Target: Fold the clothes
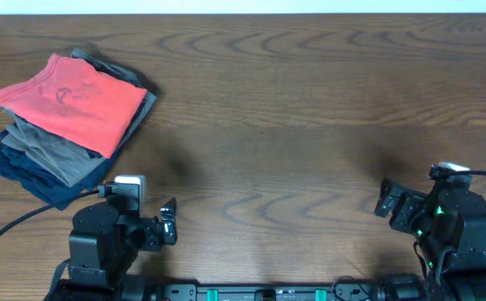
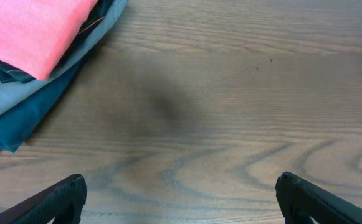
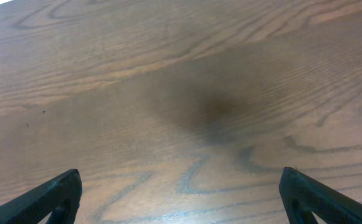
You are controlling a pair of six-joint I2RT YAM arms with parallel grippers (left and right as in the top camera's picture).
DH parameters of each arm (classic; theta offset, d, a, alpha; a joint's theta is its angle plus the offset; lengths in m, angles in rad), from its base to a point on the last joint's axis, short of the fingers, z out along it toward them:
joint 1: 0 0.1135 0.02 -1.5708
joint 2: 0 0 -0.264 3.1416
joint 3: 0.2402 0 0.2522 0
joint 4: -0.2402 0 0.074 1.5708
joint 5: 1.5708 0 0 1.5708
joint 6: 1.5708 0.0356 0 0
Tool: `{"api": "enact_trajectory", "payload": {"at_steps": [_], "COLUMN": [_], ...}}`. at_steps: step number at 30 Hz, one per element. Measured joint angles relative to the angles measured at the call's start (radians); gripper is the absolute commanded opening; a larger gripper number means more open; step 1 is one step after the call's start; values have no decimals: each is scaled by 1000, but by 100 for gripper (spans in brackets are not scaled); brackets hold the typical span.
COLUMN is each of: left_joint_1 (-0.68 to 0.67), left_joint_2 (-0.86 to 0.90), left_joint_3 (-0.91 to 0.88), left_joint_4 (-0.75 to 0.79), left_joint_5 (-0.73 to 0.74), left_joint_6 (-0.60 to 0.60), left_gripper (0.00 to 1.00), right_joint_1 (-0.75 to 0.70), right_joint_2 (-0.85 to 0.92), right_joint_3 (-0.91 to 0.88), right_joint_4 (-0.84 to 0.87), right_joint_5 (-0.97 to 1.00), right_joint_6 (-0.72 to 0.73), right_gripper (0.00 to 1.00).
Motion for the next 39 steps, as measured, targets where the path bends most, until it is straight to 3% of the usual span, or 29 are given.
{"api": "enact_trajectory", "payload": {"at_steps": [17, 25, 32, 39], "left_joint_1": [0, 0, 0, 0], "left_joint_2": [0, -1, -1, -1], "left_joint_3": [0, -2, -2, -2], "left_joint_4": [0, 0, 0, 0], "left_joint_5": [0, 0, 0, 0], "left_joint_6": [0, 0, 0, 0], "left_gripper": [98, 98, 98, 98], "right_joint_1": [1, 17, 17, 17], "right_joint_2": [-42, -294, -494, -526], "right_joint_3": [-32, -348, -598, -745], "right_joint_4": [8, 422, 679, 955], "right_joint_5": [14, -26, -97, -164], "right_joint_6": [-9, -118, -198, -341], "right_gripper": [99, 99, 99, 99]}}
